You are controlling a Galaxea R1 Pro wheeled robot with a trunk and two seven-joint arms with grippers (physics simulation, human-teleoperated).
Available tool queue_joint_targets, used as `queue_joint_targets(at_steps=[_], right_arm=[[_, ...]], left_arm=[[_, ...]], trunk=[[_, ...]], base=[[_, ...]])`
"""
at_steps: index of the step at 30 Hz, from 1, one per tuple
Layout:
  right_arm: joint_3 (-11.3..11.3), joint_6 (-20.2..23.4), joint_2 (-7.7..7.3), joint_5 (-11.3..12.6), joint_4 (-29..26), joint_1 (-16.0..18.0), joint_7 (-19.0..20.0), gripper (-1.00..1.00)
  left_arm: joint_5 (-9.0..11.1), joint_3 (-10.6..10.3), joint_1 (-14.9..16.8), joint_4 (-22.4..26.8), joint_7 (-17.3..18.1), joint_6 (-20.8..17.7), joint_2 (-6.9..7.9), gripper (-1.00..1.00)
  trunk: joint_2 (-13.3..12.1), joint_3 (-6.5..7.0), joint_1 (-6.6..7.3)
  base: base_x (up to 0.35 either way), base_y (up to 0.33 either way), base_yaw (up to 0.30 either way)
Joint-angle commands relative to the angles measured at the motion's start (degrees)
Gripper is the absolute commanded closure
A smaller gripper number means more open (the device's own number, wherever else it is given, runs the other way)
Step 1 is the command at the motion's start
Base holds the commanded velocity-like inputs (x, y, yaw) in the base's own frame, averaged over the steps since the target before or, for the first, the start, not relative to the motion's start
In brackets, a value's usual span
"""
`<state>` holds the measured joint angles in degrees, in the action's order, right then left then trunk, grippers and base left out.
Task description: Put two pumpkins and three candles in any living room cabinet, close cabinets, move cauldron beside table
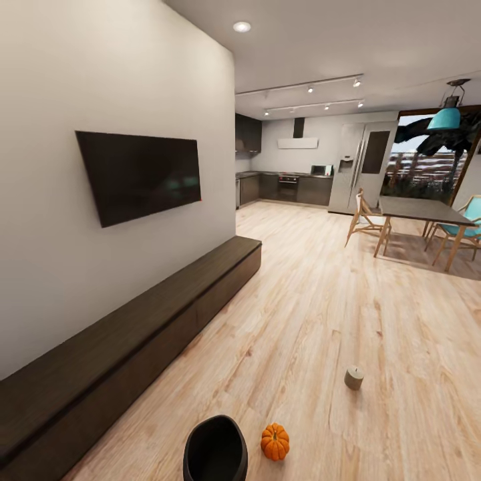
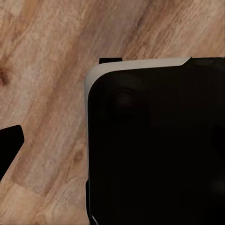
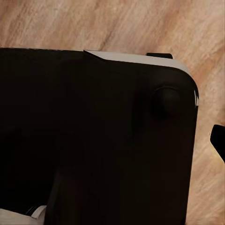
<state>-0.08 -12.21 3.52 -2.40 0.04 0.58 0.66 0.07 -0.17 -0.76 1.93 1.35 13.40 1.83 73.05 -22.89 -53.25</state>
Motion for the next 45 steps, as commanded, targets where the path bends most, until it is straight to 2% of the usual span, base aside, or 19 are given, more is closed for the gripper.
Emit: queue_joint_targets(at_steps=[1, 31, 39, 42, 44, 45], right_arm=[[-0.07, -0.18, 0.0, -0.24, 0.05, 0.03, 0.05, -1.0], [0.16, -0.38, 0.08, -0.56, 0.05, 0.03, 0.1, -1.0], [0.24, -2.07, 0.09, -0.88, 0.01, 0.03, -0.33, -1.0], [0.25, -1.4, 0.29, -0.93, -1.95, 0.52, -0.48, -1.0], [0.25, 2.21, 0.52, -0.93, -6.68, 1.1, -1.13, -1.0], [0.25, 3.73, 0.58, -0.93, -8.27, 1.2, -1.46, -1.0]], left_arm=[[0.01, 0.0, -0.03, 0.09, 0.14, 0.06, 0.01, -1.0], [0.14, -0.04, -0.03, 0.09, 0.04, -0.49, 0.07, -1.0], [0.29, 0.12, 1.29, 1.86, -0.6, -0.76, 1.01, -1.0], [1.01, 0.22, 3.92, 2.95, -0.64, -4.62, 1.12, -1.0], [2.26, 0.25, 7.08, 3.21, -0.73, -9.84, 1.18, -1.0], [2.59, 0.25, 7.94, 3.26, -0.75, -11.18, 1.2, -1.0]], trunk=[[-0.39, 0.14, 0.22], [-12.42, 5.52, 6.81], [-15.63, 6.96, 8.57], [-16.83, 7.5, 9.23], [-17.63, 7.86, 9.67], [-18.03, 8.04, 9.89]], base=[[0.0, 0.0, 0.0], [0.0, 0.0, 0.0], [0.0, 0.0, 0.0], [0.0, 0.0, 0.0], [0.0, 0.0, 0.0], [0.0, 0.0, 0.0]])
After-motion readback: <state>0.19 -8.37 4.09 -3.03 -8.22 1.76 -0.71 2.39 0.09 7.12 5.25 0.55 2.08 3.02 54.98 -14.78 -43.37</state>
